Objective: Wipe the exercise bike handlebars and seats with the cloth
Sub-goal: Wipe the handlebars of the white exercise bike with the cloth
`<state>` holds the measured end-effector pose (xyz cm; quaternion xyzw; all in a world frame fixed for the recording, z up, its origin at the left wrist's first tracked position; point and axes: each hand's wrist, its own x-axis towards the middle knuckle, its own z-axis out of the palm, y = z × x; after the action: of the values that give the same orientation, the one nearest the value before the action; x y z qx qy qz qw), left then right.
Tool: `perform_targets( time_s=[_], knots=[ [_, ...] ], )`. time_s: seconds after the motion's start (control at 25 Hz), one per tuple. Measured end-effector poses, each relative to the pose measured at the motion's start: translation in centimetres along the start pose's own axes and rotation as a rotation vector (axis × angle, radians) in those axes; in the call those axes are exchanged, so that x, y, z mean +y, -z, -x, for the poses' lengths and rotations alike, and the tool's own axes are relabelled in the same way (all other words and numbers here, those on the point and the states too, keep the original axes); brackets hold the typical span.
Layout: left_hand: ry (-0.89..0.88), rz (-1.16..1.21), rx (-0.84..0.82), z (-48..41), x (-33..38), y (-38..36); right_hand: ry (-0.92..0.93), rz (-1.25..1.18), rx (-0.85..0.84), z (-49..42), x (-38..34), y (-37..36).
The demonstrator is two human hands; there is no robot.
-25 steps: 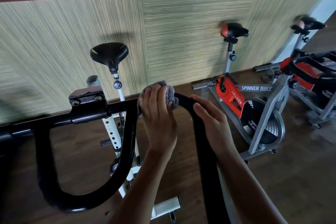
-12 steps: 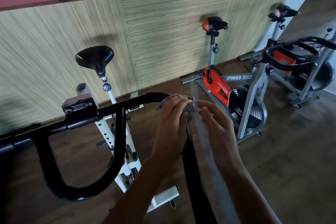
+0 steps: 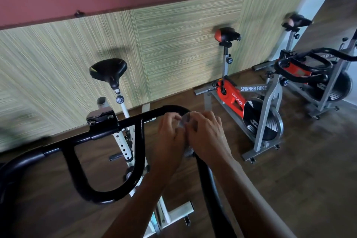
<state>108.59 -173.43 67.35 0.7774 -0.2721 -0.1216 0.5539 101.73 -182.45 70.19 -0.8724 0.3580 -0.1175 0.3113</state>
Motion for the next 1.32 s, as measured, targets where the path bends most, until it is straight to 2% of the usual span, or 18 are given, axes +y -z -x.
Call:
perform_targets(
  time_s=[0.08,0.12,0.2,0.28,0.36,0.44,0.52,0.68,1.0,1.32],
  knots=[
    [-0.151,-0.479,0.044,0.9,-2.2,2.1,0.034,0.149,-0.051,0.4,-0.5,-0.3],
    [-0.165,-0.658,0.023,1.2,-3.1,2.7,0.046,0.187,-0.062,0.3,-0.6,-0.2],
    [-0.082,-0.787,-0.068,1.7,-4.1,3.4,0.067,0.195,-0.103,-0.2,-0.7,0.3],
    [-0.069,-0.727,-0.102,1.7,-4.1,3.8,0.101,0.178,-0.173,-0.8,-0.7,1.1],
    [-0.082,-0.646,-0.059,1.7,-3.8,3.9,0.118,0.204,-0.206,-1.1,-0.6,1.9],
    [-0.071,-0.602,-0.013,1.7,-3.5,4.0,0.055,0.243,-0.189,-1.0,-0.7,2.0],
    [-0.073,-0.595,0.017,1.7,-4.0,3.9,-0.019,0.175,-0.192,-1.0,-1.0,1.2],
    [-0.124,-0.604,0.008,1.7,-4.7,3.9,-0.050,0.114,-0.109,-0.9,-0.5,-0.6],
    [-0.126,-0.626,-0.013,1.4,-4.9,3.9,0.059,0.118,-0.103,1.8,2.0,-2.0],
    [-0.137,-0.696,0.022,2.6,-4.4,3.9,0.108,0.001,0.002,2.1,2.8,-2.5]
  ],
)
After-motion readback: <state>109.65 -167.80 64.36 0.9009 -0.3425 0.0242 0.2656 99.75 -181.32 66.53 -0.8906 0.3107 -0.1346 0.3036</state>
